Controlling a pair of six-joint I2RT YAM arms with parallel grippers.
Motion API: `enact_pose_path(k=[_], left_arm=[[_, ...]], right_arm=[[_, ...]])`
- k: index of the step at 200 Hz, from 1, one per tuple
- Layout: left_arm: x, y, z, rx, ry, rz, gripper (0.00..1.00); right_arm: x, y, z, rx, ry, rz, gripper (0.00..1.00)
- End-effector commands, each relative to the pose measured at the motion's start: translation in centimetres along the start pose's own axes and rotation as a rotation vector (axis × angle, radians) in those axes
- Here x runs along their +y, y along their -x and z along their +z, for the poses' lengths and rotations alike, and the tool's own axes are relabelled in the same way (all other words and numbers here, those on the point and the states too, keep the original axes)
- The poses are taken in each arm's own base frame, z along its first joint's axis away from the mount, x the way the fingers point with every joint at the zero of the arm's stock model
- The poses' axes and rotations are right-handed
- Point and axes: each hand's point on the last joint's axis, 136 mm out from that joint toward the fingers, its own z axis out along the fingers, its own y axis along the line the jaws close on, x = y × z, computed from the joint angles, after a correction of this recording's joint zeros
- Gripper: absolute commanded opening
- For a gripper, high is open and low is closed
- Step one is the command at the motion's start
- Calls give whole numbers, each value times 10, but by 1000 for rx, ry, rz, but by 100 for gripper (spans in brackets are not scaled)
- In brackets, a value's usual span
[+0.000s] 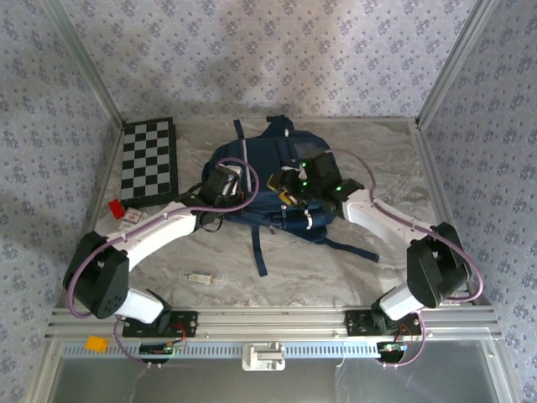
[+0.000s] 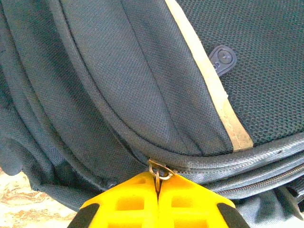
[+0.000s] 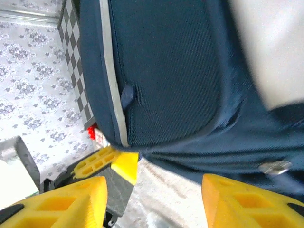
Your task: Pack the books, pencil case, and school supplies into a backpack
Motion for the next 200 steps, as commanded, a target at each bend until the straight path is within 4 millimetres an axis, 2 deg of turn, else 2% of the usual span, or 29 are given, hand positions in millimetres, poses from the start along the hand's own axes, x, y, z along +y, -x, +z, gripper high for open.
enact_pose_path(k=[1,24,56,91,106,115,127,130,137,153,164,179,191,200], left_arm=[[-6,12,-5,-35,-35,30,0],[-6,11,-4,-30,-31,40,0],[-4,11,-1,-31,-24,49,0],[-4,6,1,-11,-29,63,0],[-3,1,2,7,-22,63,0],[0,-2,1,18,-12,61,0],[2,-6,-4,20,11,54,0],[3,-6,-6,18,16,51,0],[4,-11,-11,24,31,43,0],[1,-26,-22,60,62,23,0],[-1,-41,-26,103,80,12,0],[-8,-62,-28,167,81,21,0],[-10,-72,-27,206,82,21,0],[-9,-74,-24,217,86,29,0]], right_arm=[[16,-1,25,-43,76,167,52],[18,3,46,-82,98,232,50],[8,15,67,-158,90,304,46],[5,24,82,-173,36,235,21],[-8,22,81,-159,-32,191,6],[-13,23,78,-140,-52,159,0],[-20,21,75,-83,-74,84,0],[-9,23,72,-70,-57,51,0],[-8,21,67,-22,-71,-22,0],[-28,19,45,57,-172,-173,0],[-48,29,24,70,-217,-216,0],[-72,62,-1,35,-241,-202,0],[-77,84,-12,38,-225,-181,0],[-75,89,-14,77,-224,-202,0]])
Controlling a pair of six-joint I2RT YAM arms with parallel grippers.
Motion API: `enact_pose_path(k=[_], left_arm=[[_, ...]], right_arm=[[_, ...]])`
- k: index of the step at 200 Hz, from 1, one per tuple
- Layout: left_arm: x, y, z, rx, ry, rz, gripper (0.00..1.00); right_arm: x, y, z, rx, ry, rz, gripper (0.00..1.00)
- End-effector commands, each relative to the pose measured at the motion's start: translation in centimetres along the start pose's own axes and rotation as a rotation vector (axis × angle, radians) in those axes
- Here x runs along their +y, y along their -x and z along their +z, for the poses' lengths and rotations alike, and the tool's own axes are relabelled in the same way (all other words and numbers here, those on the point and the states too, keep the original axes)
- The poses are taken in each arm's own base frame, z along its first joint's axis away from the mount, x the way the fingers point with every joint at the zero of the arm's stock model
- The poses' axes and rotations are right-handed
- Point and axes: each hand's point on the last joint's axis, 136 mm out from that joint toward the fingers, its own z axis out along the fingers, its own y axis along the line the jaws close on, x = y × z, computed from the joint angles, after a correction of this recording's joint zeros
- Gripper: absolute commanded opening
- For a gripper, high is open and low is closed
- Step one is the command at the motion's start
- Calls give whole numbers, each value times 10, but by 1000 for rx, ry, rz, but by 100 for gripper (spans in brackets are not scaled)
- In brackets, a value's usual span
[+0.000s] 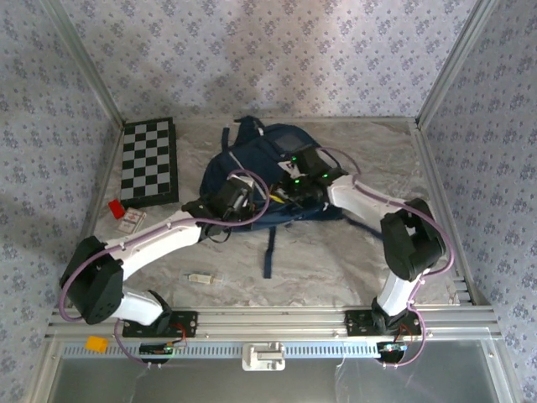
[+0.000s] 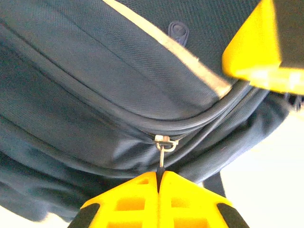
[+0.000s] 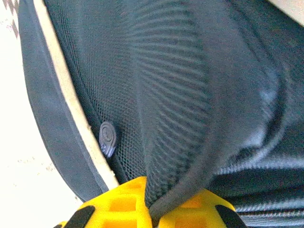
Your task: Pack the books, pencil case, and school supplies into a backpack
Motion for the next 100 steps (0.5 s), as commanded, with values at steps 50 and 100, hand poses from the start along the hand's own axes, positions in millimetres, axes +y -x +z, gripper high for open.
enact_pose_path(k=[50,100], left_arm=[[19,-15,10,125,95,10,0],[-13,27,5,3,-12,-11,0]], right_arm=[[-15,58,-46,-102,-95,-133,36],[-24,25,-38,-172,1,15,57]])
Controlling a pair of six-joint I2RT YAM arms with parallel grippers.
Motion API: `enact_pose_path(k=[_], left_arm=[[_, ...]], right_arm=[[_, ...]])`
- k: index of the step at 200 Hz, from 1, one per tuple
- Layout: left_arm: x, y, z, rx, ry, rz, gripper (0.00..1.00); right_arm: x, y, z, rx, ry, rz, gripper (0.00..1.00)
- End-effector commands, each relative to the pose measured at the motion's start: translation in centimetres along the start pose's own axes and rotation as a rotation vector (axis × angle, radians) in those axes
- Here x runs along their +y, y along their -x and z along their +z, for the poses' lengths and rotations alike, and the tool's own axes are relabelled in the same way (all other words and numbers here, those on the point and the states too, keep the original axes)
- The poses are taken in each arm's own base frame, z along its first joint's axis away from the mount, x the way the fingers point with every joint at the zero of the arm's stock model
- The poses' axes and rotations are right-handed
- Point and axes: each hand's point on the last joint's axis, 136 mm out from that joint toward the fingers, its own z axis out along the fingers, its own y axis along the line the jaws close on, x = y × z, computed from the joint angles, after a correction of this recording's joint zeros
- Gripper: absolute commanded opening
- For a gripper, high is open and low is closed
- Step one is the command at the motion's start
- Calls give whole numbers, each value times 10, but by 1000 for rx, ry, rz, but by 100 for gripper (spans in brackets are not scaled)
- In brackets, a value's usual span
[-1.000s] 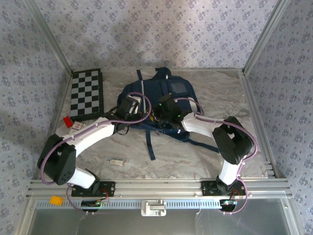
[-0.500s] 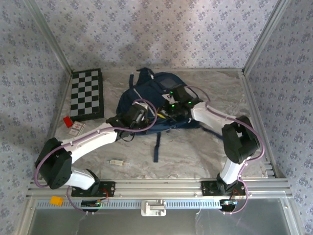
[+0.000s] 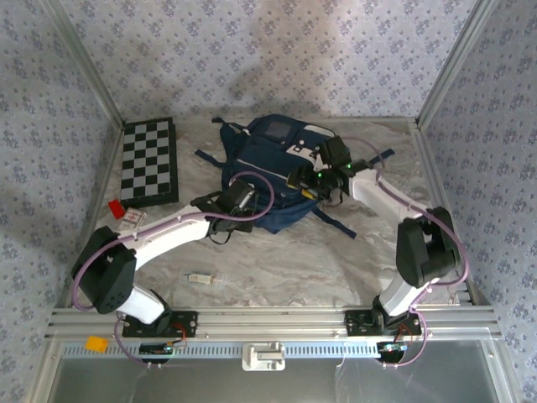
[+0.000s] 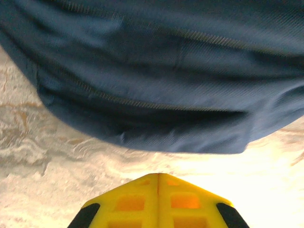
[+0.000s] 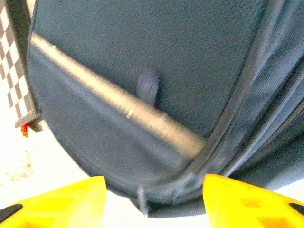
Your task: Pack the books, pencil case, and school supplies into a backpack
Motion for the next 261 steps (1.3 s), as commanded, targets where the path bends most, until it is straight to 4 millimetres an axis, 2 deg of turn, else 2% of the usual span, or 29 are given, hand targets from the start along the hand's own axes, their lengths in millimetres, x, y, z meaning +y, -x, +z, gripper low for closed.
enact_pose_path(k=[1,27,54,82,92,110,143,169,200,240,261], left_arm=[[-28,41,-16,-113,-102,-13,0],[-33,51,-20,-120,-109,-7,1],[-46,51,-20,-121,-143,14,12],[-53,53,-18,-119,-137,48,21],[-58,56,-19,-125,-143,60,24],[-67,62,-18,-135,-149,85,33],[-89,62,-8,-138,-145,150,37],[-94,63,4,-126,-74,171,38],[-90,64,18,-116,-17,134,43],[-78,74,32,-110,98,102,42],[-80,78,40,-102,76,81,40]], right_arm=[[0,6,5,-73,74,112,57],[0,7,18,-59,74,154,57],[-8,20,19,-116,81,206,55],[8,36,17,-122,131,189,41],[8,36,16,-123,111,187,39],[11,39,14,-144,126,205,26],[17,41,8,-157,153,234,15],[17,42,4,-173,148,239,14],[17,41,10,-159,157,249,12],[15,39,13,-162,156,259,11],[15,39,15,-162,154,262,11]])
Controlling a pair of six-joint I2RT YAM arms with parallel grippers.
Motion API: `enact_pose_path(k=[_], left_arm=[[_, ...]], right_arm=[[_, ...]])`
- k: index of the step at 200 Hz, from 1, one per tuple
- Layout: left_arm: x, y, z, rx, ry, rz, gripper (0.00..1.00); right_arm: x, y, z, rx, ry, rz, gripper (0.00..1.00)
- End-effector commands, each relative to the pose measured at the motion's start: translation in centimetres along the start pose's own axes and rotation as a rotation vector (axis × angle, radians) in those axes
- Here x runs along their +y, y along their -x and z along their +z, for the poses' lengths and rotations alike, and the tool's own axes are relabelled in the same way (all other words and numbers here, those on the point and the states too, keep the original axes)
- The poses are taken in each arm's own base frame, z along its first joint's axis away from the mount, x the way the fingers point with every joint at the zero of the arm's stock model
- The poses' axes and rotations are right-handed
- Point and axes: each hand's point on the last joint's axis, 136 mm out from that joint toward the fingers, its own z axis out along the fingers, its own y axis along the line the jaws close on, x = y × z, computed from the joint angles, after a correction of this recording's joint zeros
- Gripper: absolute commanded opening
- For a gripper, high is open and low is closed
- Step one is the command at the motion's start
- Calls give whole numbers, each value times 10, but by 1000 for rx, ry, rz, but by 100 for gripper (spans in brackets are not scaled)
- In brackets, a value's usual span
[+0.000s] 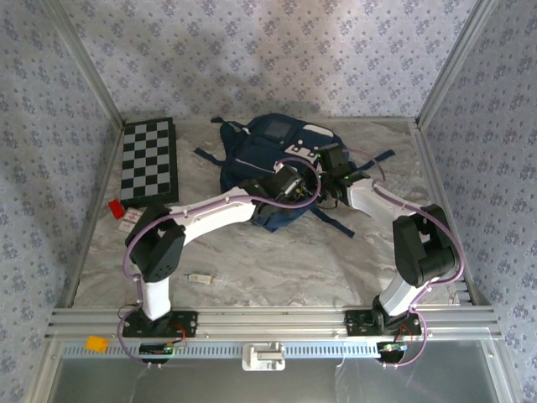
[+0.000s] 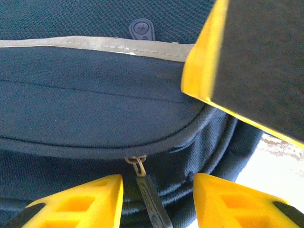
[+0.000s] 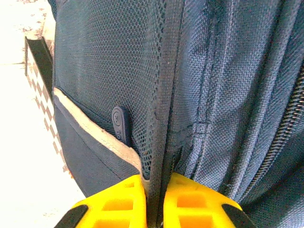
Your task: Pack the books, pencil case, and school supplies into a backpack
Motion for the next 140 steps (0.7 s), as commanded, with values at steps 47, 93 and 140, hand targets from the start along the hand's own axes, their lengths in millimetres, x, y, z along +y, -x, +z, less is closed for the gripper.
enact_pose_path(k=[47,93,140], left_arm=[[26,2,14,50,96,-94,28],[33,3,14,59,80,-113,5],[29,15,-2,22,18,-136,0]], right_arm=[[22,14,-4,-69,58,-18,12],[27,11,4,-78,59,-9,20],[29,-2,16,-121,33,13,27]])
